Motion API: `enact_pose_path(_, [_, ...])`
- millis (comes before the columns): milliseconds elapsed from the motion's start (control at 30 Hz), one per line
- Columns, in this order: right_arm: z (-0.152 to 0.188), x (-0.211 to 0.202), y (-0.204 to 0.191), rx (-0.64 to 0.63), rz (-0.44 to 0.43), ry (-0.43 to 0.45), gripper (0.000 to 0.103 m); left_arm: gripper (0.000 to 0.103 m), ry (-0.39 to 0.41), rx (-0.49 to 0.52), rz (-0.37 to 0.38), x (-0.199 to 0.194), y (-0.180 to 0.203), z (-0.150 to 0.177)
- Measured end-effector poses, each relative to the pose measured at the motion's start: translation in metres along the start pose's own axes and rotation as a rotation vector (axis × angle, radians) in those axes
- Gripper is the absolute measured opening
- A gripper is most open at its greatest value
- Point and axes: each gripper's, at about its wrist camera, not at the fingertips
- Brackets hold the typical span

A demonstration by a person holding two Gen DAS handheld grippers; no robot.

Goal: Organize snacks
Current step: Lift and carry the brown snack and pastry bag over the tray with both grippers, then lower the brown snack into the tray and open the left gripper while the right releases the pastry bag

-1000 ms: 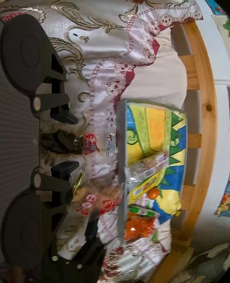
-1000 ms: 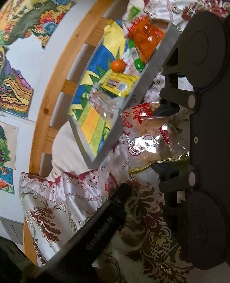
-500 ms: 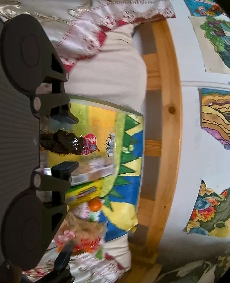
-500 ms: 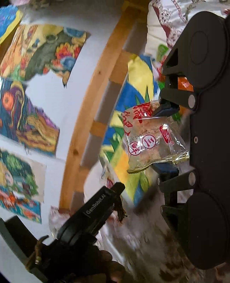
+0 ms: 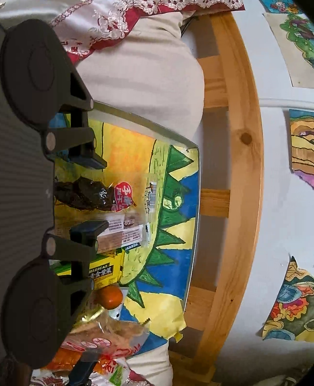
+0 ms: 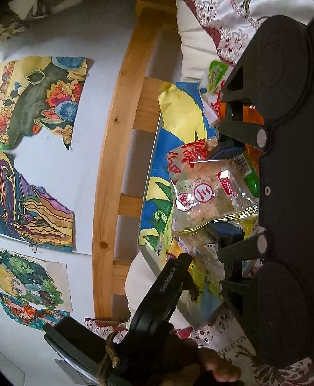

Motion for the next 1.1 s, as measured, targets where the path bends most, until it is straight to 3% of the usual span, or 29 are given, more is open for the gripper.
enact_pose_path(400, [0.005, 0.010, -0.007, -0.034, -0.006, -0.007, 0.057, 0.050, 0.000, -0.062, -0.062, 0.010, -0.009, 0.003])
enact_pose_path(1100, [0.007, 0.013, -0.011, -0.070, 0.002, -0.010, 0.069, 0.052, -0.033, -0.087, -0.076, 0.015, -0.010, 0.010])
Point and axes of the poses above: each gripper's, at about its wrist camera, not at the fingertips, and x roughly the way its jaws point, y to its right, z to its underside, and after that the axes turned 2 degrees about x, right-handed
